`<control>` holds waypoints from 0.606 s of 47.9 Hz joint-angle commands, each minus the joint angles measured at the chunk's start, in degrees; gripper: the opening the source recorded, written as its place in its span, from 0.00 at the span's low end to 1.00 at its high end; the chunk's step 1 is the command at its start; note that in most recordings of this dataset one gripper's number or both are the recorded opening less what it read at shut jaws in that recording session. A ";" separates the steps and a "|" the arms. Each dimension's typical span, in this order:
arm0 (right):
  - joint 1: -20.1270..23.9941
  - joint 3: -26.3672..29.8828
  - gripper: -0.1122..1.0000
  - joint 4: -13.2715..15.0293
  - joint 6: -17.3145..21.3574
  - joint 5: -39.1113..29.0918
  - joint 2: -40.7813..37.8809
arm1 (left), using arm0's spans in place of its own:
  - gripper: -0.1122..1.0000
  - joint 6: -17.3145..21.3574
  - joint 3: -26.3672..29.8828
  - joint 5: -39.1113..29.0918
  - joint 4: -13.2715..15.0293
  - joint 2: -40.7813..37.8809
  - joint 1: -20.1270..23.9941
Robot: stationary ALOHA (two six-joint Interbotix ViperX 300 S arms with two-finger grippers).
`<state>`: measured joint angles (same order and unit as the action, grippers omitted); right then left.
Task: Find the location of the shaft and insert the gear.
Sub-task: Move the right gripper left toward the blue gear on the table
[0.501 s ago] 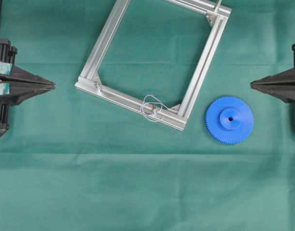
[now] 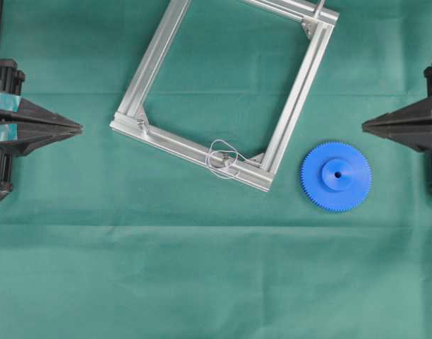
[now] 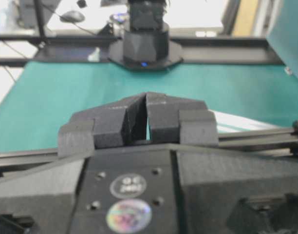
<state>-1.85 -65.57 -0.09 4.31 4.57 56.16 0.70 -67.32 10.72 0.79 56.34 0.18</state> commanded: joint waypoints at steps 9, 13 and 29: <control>-2.37 1.85 0.33 -0.09 1.67 -4.66 -0.09 | 0.11 0.00 1.49 -0.09 0.09 -0.35 0.44; -2.37 2.20 0.56 0.00 1.67 -5.63 -0.18 | 0.11 -0.09 1.49 -0.44 0.09 -0.44 0.44; -2.37 3.96 0.93 0.26 1.67 -10.28 -1.41 | 0.11 -0.26 1.49 -0.79 0.09 -0.62 0.44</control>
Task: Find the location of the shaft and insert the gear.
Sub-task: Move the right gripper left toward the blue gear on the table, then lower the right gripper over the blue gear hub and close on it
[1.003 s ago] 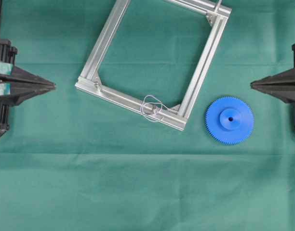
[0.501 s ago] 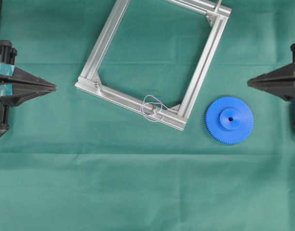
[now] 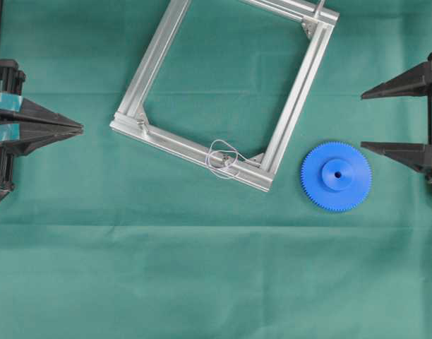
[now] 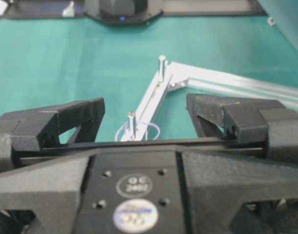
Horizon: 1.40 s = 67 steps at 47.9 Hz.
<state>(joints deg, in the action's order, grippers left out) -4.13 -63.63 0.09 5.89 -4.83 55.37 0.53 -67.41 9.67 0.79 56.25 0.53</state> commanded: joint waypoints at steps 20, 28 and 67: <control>-0.09 5.10 0.93 -0.18 2.64 -15.21 -2.90 | 0.11 0.00 1.49 0.26 0.18 -0.62 0.44; -0.09 5.10 0.93 -0.18 3.60 -21.71 -4.39 | 0.11 0.00 1.49 0.09 0.18 -0.62 1.05; 1.67 4.92 0.93 -0.62 3.69 -31.29 -15.56 | 0.11 -0.09 1.49 -1.76 0.18 -0.62 1.14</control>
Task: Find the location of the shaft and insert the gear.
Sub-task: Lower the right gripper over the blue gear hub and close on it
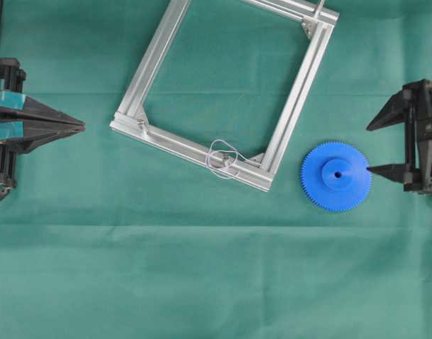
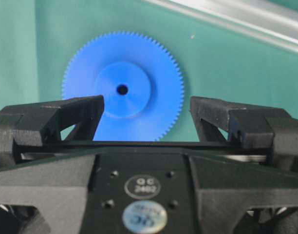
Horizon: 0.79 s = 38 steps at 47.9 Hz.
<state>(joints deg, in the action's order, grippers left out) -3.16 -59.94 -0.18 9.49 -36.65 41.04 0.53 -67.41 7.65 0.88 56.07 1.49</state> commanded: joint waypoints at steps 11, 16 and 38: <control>2.55 0.62 0.93 -0.44 1.05 4.31 -7.29 | 0.11 -0.09 1.49 -0.35 0.09 -0.44 0.26; 2.99 0.62 0.93 -0.44 1.32 6.06 -10.02 | 0.11 -0.09 1.49 -0.44 0.09 -0.44 0.53; 3.78 0.00 0.93 -0.70 1.41 13.71 -19.25 | 0.11 -0.09 1.49 -1.05 0.09 -0.35 0.79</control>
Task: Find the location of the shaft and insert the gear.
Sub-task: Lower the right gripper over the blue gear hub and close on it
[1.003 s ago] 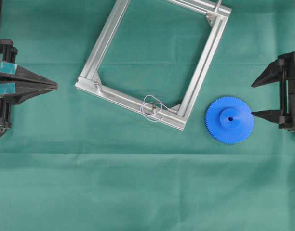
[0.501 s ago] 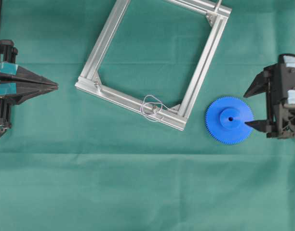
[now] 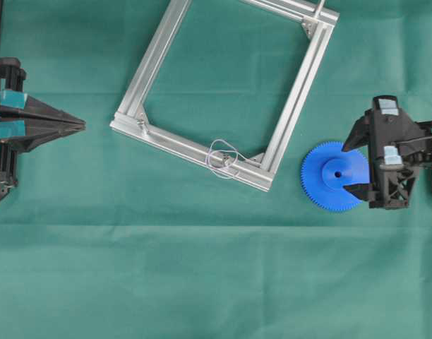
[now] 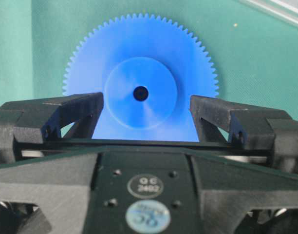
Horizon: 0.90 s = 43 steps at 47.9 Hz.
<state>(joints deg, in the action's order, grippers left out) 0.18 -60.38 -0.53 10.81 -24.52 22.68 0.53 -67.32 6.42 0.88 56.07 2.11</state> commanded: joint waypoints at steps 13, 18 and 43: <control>1.14 0.44 0.93 -1.49 0.18 4.83 -4.66 | 0.11 -0.18 1.41 -0.09 0.09 -0.18 0.18; 1.14 0.44 0.93 -1.49 0.18 4.83 -5.54 | 0.11 -0.26 1.49 -0.09 0.09 -0.09 0.18; 1.14 -0.26 0.93 -1.49 0.09 6.06 -7.65 | 0.11 -0.26 1.49 -0.18 0.09 0.00 0.18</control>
<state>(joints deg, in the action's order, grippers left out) 1.23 -61.00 -1.93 10.90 -18.90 14.85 0.35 -67.32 5.98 0.88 56.25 2.11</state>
